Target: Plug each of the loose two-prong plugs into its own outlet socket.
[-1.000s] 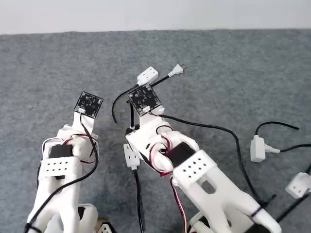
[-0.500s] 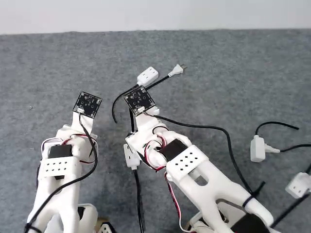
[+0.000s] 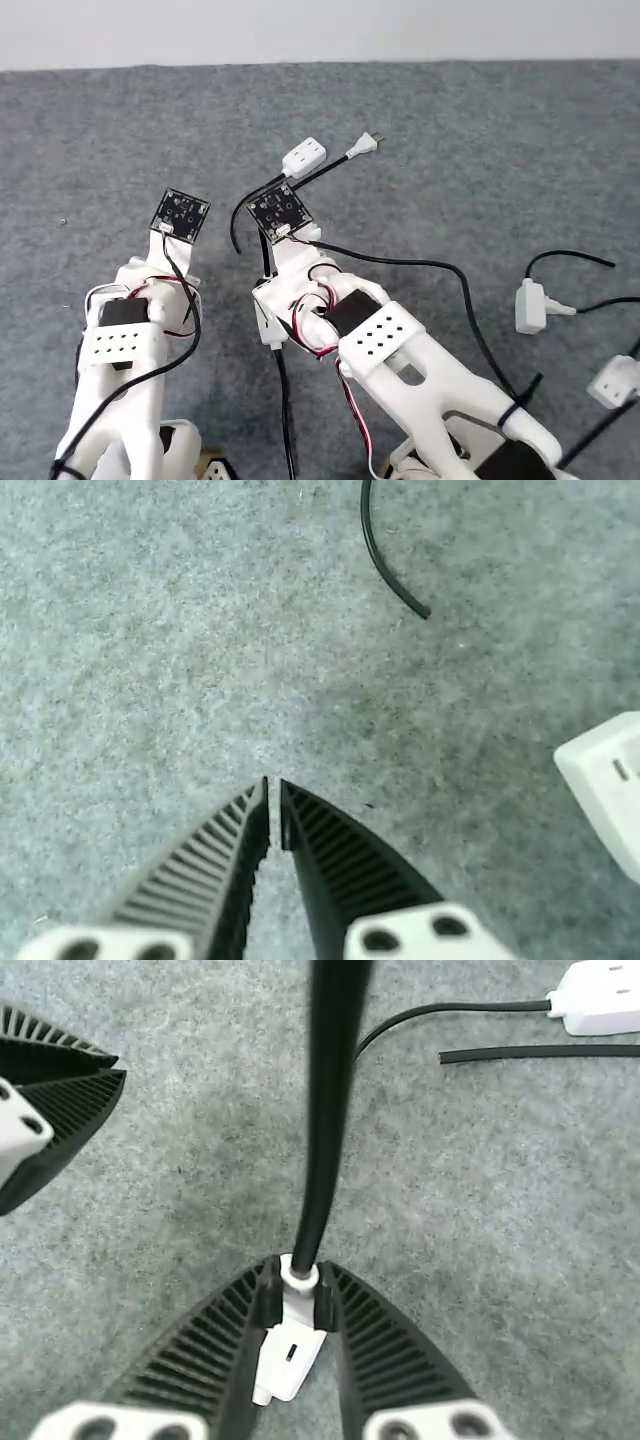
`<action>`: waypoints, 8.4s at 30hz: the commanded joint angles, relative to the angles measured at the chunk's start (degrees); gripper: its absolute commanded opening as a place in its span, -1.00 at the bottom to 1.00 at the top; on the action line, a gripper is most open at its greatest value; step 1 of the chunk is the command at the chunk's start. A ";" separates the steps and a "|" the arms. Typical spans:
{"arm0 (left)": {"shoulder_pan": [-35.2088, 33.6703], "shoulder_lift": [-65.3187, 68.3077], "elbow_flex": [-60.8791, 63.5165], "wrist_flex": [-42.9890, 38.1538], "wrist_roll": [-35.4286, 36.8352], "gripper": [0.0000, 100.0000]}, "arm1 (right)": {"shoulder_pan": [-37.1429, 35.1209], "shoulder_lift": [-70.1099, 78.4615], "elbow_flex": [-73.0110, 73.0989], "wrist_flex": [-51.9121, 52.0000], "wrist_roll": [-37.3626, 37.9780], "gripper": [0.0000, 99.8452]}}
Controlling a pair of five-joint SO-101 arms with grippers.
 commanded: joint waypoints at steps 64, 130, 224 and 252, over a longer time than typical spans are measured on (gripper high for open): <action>-2.29 -1.76 -0.75 -2.11 0.53 -0.97 | -9.54 6.73 -1.49 8.92 -4.75 -0.39; -6.15 19.87 -17.36 1.49 5.63 -0.97 | 71.60 -4.00 -7.47 29.93 18.73 -0.98; 9.41 85.71 -92.97 16.88 -3.52 -0.97 | 44.70 -4.09 12.40 9.80 8.53 -0.96; 15.38 62.68 -83.38 52.92 18.55 -0.97 | 44.62 -4.09 12.40 9.71 8.44 -0.96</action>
